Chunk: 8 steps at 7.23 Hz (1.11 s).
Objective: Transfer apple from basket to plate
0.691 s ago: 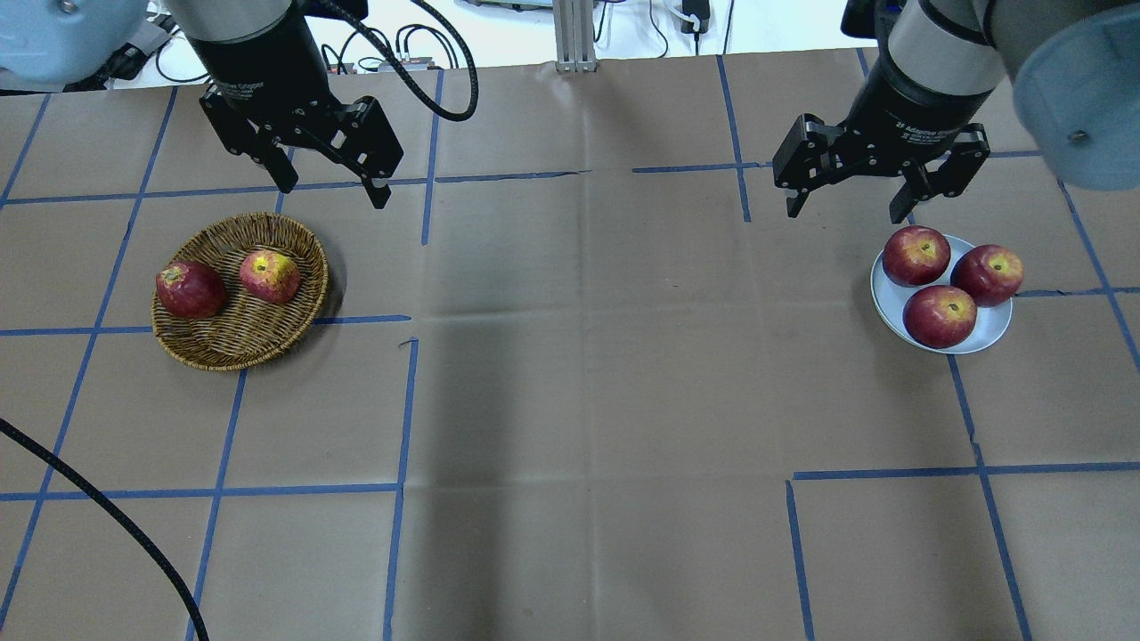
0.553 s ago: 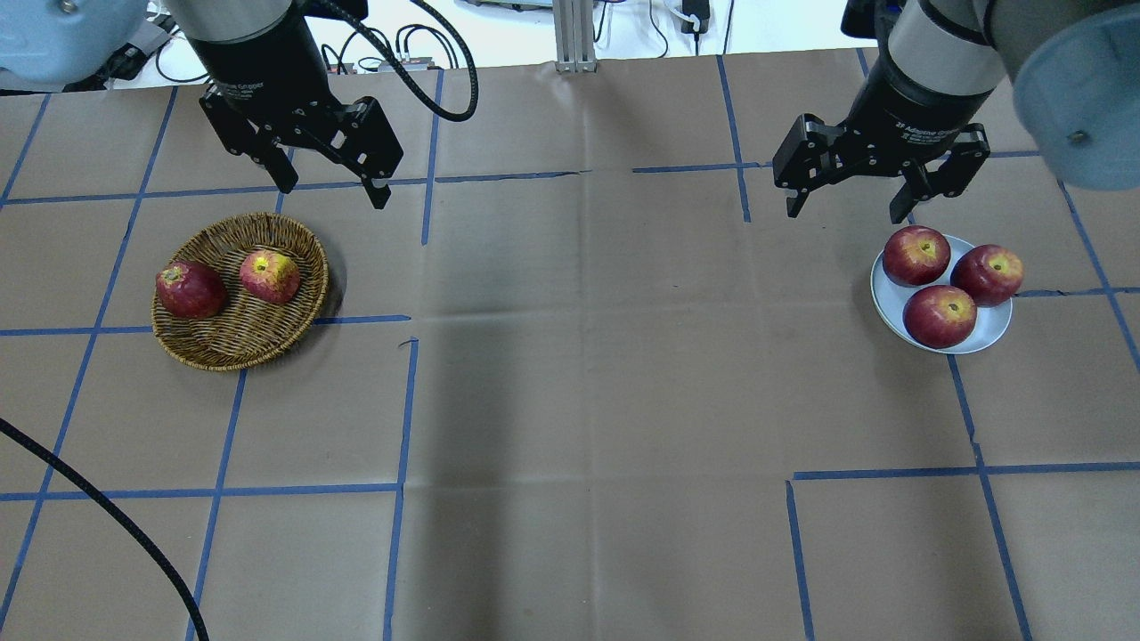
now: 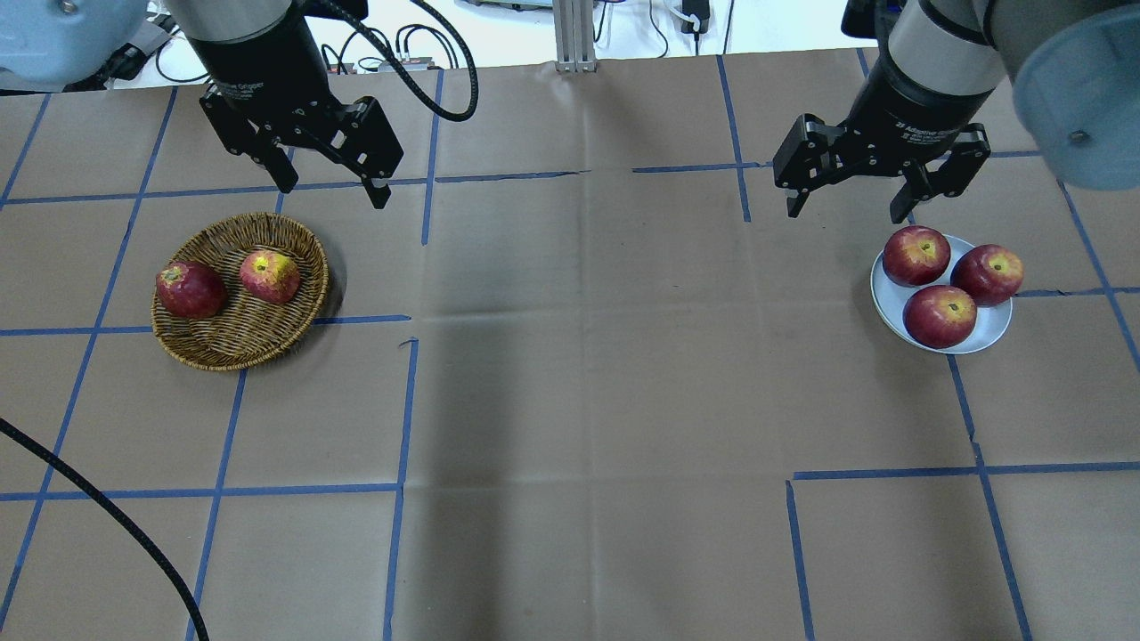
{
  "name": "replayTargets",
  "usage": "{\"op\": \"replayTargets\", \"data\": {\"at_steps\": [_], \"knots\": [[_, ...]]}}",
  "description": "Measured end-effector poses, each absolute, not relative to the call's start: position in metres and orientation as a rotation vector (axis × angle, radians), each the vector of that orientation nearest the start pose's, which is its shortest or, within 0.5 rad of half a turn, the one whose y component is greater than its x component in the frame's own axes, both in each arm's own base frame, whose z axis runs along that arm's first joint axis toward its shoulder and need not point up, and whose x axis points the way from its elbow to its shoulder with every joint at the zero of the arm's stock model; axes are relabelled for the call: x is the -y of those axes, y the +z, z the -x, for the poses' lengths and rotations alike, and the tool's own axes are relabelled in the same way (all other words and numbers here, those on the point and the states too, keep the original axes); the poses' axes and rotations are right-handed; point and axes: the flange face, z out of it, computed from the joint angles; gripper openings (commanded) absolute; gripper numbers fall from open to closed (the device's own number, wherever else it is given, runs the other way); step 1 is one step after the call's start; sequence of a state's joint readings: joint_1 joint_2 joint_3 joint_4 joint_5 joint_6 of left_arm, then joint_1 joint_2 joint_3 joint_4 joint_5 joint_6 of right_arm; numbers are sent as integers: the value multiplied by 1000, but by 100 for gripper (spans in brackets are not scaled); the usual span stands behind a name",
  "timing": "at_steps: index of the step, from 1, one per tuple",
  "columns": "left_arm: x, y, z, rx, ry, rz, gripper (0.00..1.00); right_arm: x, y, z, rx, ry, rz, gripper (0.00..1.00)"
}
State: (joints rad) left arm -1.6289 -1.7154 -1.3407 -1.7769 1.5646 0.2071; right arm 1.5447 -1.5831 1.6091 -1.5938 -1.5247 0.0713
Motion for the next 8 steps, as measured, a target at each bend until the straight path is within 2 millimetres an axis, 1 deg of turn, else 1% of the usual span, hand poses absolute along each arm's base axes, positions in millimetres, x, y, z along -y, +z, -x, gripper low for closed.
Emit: {"op": "replayTargets", "data": {"at_steps": [5, 6, 7, 8], "knots": [[532, 505, 162, -3119, 189, -418, 99, 490, 477, -125, -3092, 6, -150, 100], [533, 499, 158, -3113, 210, -430, 99, 490, 477, -125, -3092, 6, -150, 100], [537, 482, 148, -3113, 220, -448, 99, 490, 477, -125, -3092, 6, -150, 100], [547, 455, 125, -3118, 208, -467, 99, 490, 477, -125, -3092, 6, -150, 100]]}}
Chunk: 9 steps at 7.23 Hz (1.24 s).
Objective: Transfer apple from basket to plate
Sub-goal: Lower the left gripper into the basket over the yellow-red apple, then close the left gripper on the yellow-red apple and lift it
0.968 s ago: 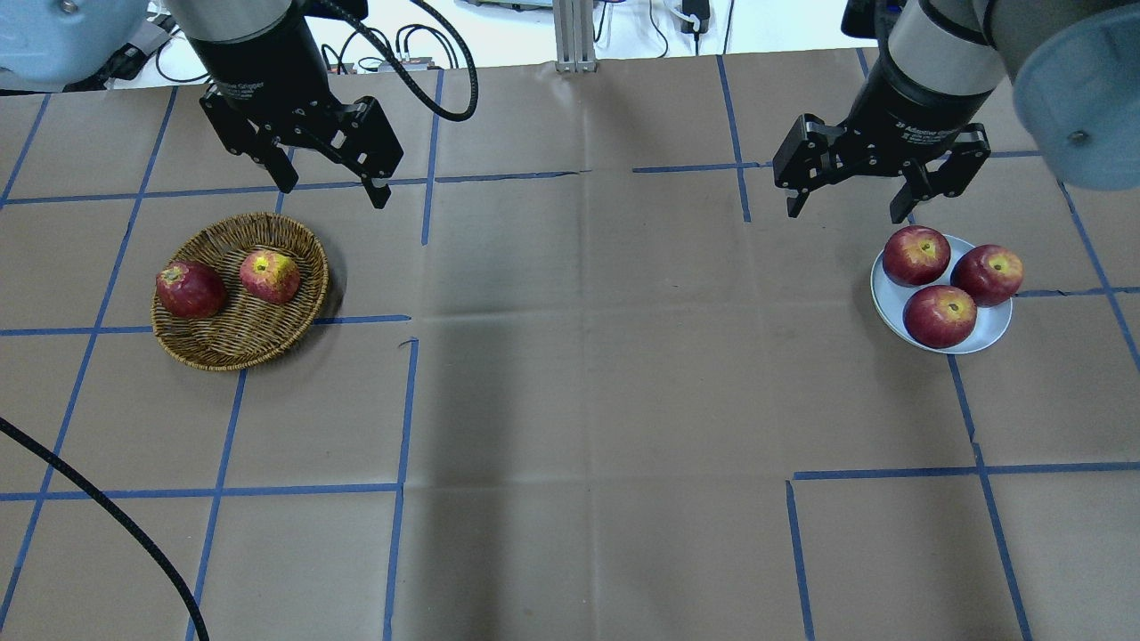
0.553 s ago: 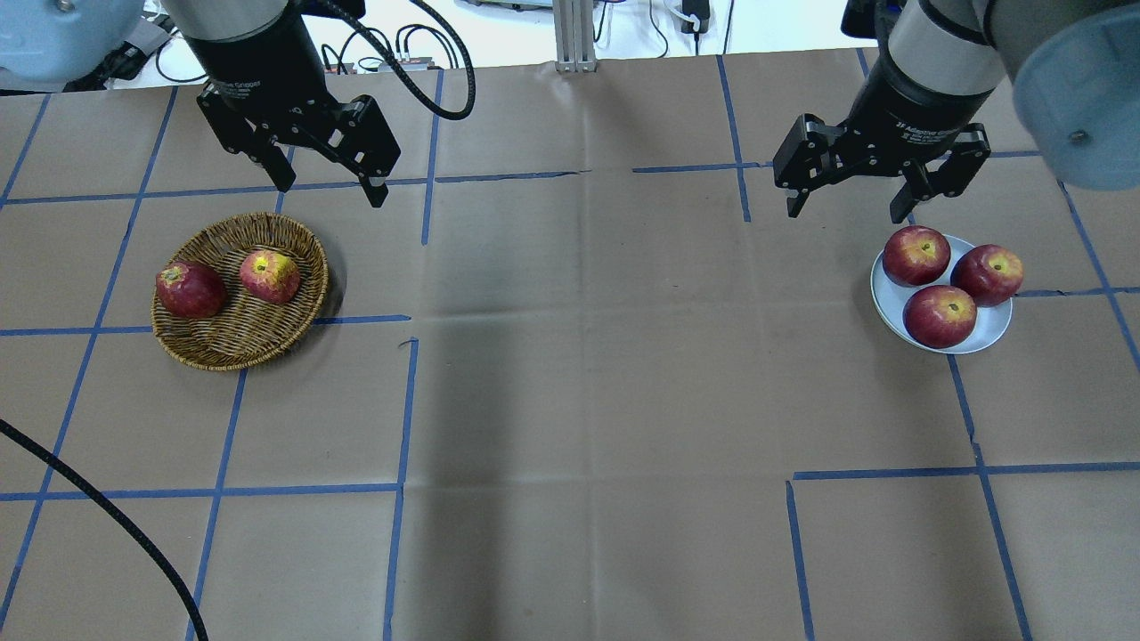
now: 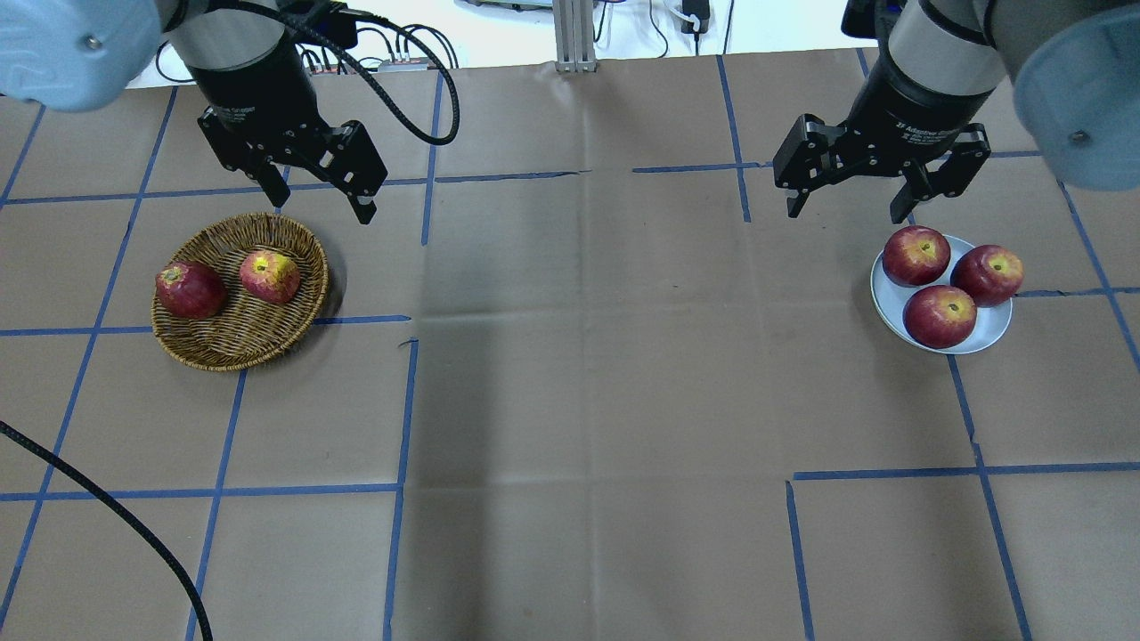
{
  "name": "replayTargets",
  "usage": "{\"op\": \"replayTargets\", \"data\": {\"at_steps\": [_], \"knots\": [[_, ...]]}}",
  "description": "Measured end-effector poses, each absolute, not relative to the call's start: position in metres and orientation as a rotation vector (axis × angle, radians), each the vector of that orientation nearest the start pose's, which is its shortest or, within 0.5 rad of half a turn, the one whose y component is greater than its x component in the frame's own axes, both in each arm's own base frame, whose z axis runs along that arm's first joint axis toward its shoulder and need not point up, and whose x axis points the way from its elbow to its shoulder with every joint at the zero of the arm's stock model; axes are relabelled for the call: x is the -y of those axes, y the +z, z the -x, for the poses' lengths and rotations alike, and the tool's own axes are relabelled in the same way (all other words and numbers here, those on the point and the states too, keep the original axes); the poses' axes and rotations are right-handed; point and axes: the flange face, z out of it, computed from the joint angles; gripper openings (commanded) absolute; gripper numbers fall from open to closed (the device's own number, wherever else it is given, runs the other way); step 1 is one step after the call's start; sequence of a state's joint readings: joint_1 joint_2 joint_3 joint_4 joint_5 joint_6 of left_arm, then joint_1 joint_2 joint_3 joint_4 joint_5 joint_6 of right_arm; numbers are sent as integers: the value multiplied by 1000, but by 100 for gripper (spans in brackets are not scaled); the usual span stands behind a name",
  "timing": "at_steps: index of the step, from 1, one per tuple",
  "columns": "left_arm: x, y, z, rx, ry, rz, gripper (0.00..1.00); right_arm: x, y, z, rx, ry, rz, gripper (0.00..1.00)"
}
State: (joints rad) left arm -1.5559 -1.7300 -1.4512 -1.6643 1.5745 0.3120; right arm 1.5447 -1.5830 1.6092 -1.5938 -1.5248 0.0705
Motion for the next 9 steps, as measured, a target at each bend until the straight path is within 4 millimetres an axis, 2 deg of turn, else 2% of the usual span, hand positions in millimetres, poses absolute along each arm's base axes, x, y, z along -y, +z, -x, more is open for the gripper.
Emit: {"op": "replayTargets", "data": {"at_steps": [2, 3, 4, 7, 9], "knots": [[564, 375, 52, -3121, 169, -523, 99, 490, 477, -125, -3092, 6, -150, 100], [567, 338, 21, -3116, 139, -532, 99, 490, 477, -125, -3092, 6, -150, 100], [573, 310, -2, -3107, 119, -530, 99, 490, 477, -125, -3092, 6, -150, 100], [595, 257, -44, -3067, 105, -541, 99, 490, 477, -125, -3092, 6, -150, 100], [596, 235, -63, -3076, 119, -534, 99, 490, 477, -125, -3092, 6, -150, 100]]}}
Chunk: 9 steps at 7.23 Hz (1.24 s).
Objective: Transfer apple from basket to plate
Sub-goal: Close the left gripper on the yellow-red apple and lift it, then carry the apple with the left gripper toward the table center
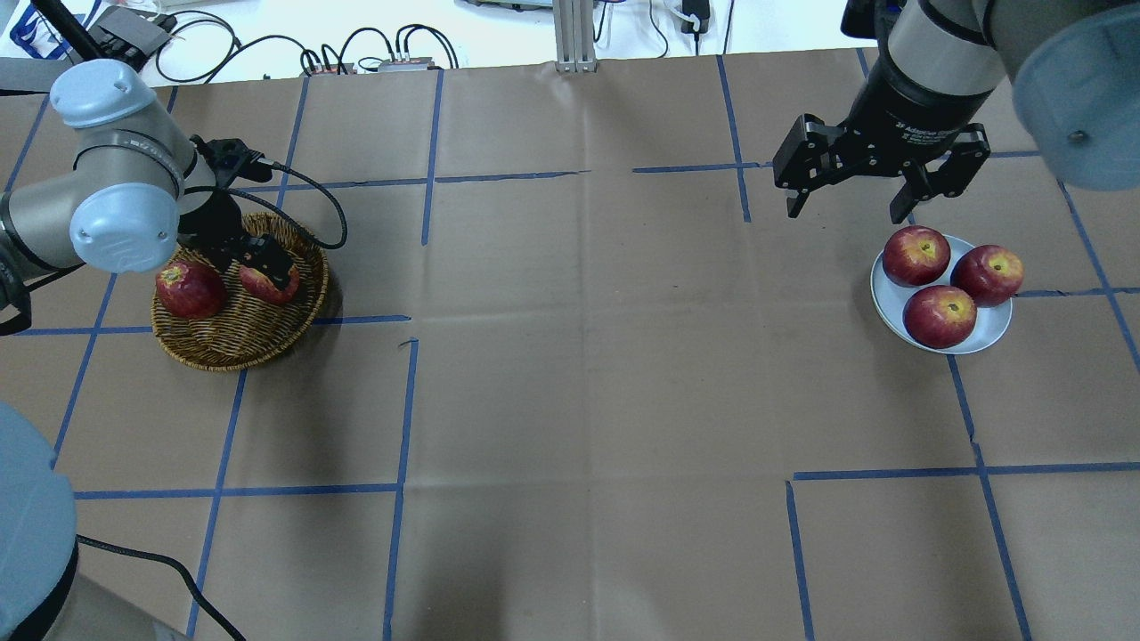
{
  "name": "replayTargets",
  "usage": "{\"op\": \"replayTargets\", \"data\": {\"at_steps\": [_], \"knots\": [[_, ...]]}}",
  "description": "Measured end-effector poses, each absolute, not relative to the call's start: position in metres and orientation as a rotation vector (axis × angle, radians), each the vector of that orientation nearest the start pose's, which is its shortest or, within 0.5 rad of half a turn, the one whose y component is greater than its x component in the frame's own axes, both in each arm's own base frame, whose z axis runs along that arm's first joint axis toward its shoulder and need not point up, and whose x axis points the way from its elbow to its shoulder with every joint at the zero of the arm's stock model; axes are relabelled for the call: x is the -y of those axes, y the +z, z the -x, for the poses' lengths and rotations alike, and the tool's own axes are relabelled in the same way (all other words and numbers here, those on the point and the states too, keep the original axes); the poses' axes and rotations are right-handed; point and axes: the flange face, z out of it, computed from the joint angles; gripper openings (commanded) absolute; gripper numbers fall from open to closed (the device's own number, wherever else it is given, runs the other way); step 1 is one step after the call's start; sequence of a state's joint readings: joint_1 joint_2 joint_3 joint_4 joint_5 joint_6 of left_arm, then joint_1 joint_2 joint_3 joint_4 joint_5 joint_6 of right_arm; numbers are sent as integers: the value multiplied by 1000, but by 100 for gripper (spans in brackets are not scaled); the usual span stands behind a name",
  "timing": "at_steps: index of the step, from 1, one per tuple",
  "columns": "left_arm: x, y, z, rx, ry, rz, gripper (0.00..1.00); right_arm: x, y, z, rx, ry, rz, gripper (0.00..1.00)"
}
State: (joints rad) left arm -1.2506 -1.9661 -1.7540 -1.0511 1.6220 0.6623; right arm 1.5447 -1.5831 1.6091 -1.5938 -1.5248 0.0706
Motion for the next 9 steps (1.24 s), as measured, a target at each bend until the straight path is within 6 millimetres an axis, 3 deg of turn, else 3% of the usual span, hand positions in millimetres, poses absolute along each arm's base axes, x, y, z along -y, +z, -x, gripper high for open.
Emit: {"op": "replayTargets", "data": {"at_steps": [2, 3, 4, 5, 7, 8, 9], "knots": [[602, 218, -70, -3088, 144, -524, 70, 490, 477, -125, -3092, 6, -150, 100], [602, 214, -71, -3092, 153, -521, 47, 490, 477, -125, -3092, 6, -150, 100], [603, 212, -71, -3094, 156, -519, 32, 490, 477, -125, -3092, 6, -150, 100], [604, 213, -72, -3094, 152, -518, 26, 490, 477, -125, -3092, 6, -150, 100], [607, 227, -63, -3091, 118, -467, 26, 490, 477, -125, -3092, 6, -150, 100], [607, 245, -43, -3091, 87, -412, 26, 490, 477, -125, -3092, 6, -150, 100], [605, 268, -4, -3090, 58, -370, 27, 490, 477, -125, -3092, 6, -150, 100]]}}
